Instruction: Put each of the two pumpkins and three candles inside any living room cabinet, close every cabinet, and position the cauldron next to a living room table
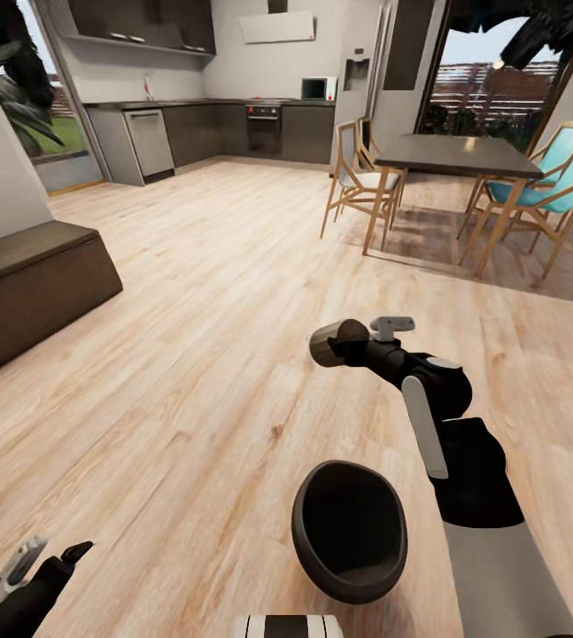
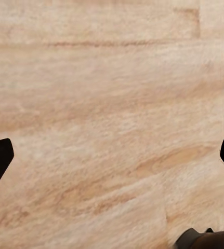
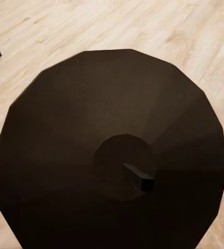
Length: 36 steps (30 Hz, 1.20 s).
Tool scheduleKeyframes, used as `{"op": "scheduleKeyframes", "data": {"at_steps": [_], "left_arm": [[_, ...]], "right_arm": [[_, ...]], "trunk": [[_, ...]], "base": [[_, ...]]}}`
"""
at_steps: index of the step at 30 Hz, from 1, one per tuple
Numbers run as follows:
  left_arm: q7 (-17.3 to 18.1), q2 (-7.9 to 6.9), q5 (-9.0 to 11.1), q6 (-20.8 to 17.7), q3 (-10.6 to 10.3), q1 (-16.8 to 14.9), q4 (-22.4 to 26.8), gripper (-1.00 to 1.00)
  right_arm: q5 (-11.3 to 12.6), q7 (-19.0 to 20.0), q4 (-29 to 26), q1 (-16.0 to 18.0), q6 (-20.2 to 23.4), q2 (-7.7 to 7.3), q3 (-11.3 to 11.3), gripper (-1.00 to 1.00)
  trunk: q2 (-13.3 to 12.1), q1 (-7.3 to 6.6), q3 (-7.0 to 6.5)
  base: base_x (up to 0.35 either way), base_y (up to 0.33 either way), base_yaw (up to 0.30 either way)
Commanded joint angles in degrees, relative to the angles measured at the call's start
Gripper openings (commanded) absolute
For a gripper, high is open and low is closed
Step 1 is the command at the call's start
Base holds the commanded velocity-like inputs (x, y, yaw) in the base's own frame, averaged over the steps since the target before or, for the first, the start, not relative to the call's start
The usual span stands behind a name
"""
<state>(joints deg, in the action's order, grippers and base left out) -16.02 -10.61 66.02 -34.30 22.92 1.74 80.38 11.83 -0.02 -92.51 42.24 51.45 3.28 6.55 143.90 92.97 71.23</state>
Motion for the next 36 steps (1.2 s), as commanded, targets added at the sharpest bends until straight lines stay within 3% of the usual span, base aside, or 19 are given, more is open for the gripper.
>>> {"op": "scheduleKeyframes", "data": {"at_steps": [1, 23, 33, 36], "left_arm": [[-0.5, -0.01, 0.6, -0.1, 0.0, 0.0, 0.1, 1.00], [-0.6, -0.01, 0.5, 0.0, 0.0, -0.1, -0.6, 1.00], [-0.4, 0.03, 0.3, 0.4, 0.1, -0.1, -0.7, 1.00], [-0.5, 0.05, -0.9, 1.4, 0.1, -0.1, -0.9, 1.00]], "right_arm": [[0.3, -0.1, 0.0, 0.0, 0.2, 0.03, 0.0, -1.00], [0.3, -0.1, 0.0, 0.0, 0.0, 0.06, 0.0, -1.00], [0.4, 0.0, 0.0, 0.0, 0.0, 0.06, 0.0, -1.00], [0.5, 0.1, 0.0, -0.1, -0.2, 0.06, 0.6, -1.00]], "trunk": [[0.0, -0.03, -0.26], [-0.3, -0.60, -6.69], [-0.3, -0.60, -7.06], [-0.3, -0.60, -7.07]], "base": [[0.000, 0.000, 0.188], [0.000, 0.000, 0.185], [0.000, 0.000, 0.110], [0.000, 0.000, 0.007]]}}
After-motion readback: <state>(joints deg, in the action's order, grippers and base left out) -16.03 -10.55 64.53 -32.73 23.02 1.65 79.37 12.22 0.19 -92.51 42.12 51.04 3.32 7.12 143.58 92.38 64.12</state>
